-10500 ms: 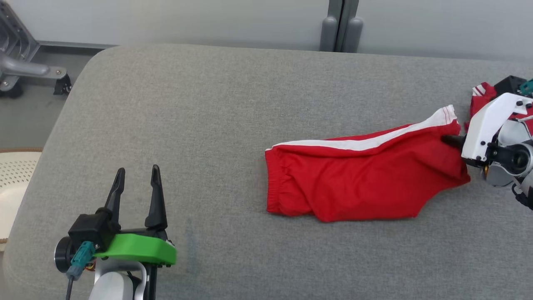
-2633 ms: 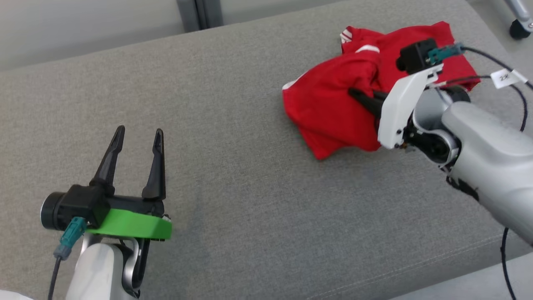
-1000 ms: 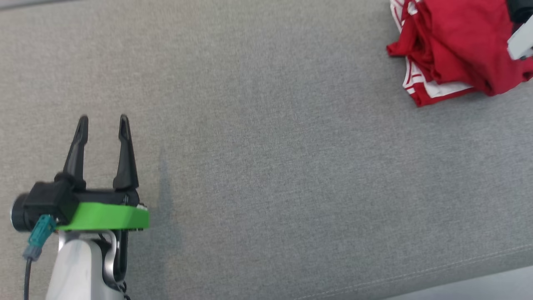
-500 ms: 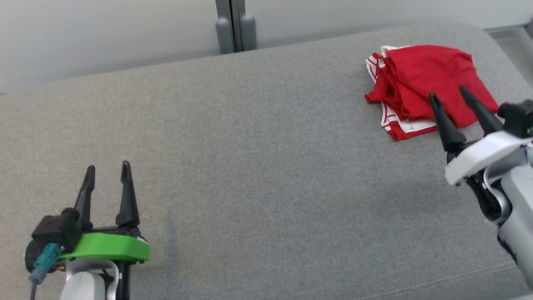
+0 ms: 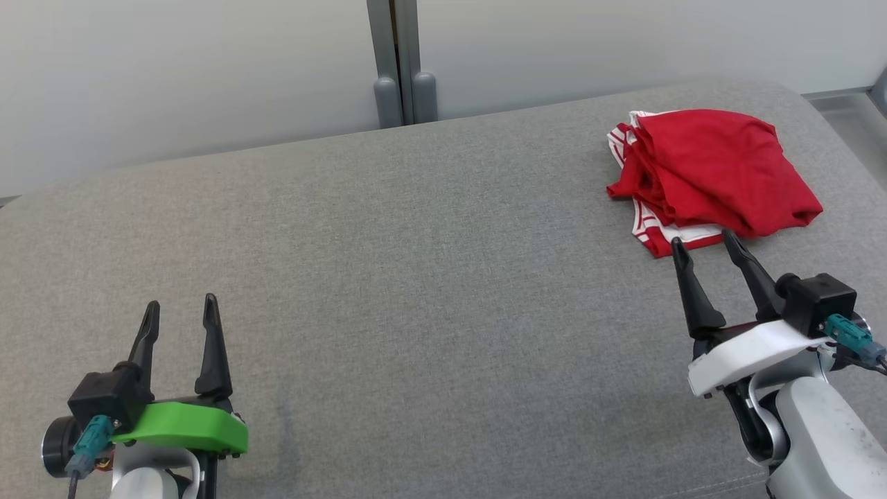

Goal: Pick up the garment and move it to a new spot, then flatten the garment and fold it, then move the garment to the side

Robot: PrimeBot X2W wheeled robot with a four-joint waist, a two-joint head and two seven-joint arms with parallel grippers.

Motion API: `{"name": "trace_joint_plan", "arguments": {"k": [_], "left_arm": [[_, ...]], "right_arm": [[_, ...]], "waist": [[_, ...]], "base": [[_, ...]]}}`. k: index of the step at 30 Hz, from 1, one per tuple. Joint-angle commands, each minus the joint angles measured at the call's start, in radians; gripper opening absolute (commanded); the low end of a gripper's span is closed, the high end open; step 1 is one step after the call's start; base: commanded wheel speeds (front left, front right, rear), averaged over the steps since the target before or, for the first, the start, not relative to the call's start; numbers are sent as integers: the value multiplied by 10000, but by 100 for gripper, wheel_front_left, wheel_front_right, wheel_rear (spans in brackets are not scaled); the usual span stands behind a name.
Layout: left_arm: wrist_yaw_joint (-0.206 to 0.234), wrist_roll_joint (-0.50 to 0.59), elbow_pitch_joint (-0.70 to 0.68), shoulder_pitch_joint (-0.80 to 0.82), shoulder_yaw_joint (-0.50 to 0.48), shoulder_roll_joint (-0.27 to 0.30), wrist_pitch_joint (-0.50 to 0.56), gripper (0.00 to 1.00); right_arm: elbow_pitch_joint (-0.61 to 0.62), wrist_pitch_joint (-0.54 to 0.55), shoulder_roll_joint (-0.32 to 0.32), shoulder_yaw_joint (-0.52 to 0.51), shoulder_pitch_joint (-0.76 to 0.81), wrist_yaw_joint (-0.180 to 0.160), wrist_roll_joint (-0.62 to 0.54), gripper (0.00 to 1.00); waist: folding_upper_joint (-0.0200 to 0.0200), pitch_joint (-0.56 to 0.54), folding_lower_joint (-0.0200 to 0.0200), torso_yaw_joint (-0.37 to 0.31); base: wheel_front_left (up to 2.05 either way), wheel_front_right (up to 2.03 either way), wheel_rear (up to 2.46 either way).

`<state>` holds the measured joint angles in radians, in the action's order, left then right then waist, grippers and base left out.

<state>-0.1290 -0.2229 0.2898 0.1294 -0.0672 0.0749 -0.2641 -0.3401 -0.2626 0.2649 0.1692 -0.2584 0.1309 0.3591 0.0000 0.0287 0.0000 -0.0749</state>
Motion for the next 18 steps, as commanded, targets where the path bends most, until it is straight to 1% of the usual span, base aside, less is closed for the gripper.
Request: {"name": "trace_joint_plan", "arguments": {"k": [1,4,10,18], "left_arm": [[-24,185,5,-59,10,-9,6,100],[-25,296,-81,-183,82,-44,5,100],[-24,389,-158,-336,58,-104,6,100],[-25,430,-170,-396,-9,-157,6,100]], "right_arm": [[40,-20,-113,-188,202,-4,-33,100],[179,-20,-301,-382,446,-4,-196,100],[234,-21,-475,-494,645,-4,-409,100],[137,-19,-536,-519,527,-4,-492,100]], "waist": [[0,-64,0,68],[0,-101,0,114],[0,-192,0,127],[0,-217,0,132]], "base": [[0,0,0],[0,0,0],[0,0,0],[0,0,0]]}}
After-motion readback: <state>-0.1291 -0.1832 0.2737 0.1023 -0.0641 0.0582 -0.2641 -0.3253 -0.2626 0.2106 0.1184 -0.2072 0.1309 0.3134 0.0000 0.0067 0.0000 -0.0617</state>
